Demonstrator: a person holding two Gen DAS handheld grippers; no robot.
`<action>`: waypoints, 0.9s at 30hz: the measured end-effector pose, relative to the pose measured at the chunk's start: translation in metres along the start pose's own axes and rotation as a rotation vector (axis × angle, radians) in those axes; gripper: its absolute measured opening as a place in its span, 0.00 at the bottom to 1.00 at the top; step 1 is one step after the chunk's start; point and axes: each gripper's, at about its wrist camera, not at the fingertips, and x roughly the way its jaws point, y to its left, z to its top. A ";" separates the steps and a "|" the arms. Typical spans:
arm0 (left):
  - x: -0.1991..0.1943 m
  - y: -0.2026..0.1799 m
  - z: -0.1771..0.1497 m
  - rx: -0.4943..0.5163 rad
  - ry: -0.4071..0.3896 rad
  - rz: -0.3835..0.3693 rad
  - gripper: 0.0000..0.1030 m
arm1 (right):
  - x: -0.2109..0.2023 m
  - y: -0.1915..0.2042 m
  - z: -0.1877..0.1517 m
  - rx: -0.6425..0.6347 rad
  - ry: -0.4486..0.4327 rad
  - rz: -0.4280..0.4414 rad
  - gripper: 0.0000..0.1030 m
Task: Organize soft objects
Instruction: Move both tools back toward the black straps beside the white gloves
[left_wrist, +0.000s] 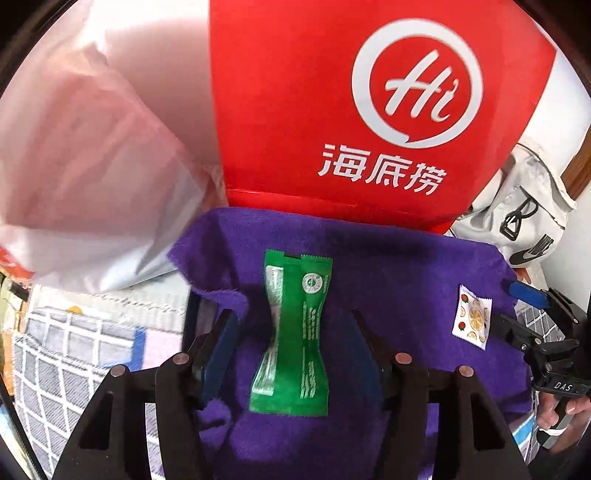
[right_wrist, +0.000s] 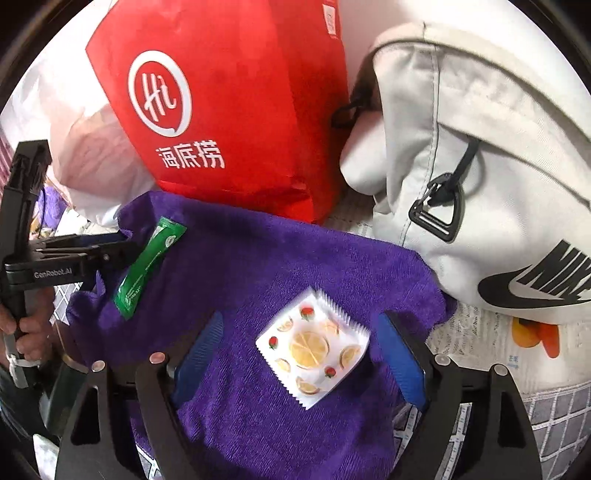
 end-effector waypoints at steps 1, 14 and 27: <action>-0.006 0.000 -0.002 -0.003 -0.007 0.009 0.57 | -0.003 0.001 0.000 0.001 0.002 -0.002 0.83; -0.103 0.009 -0.048 0.017 -0.131 0.010 0.57 | -0.083 0.036 -0.032 0.024 -0.111 -0.032 0.83; -0.179 0.018 -0.138 -0.040 -0.147 -0.025 0.57 | -0.166 0.086 -0.123 0.038 -0.127 -0.009 0.83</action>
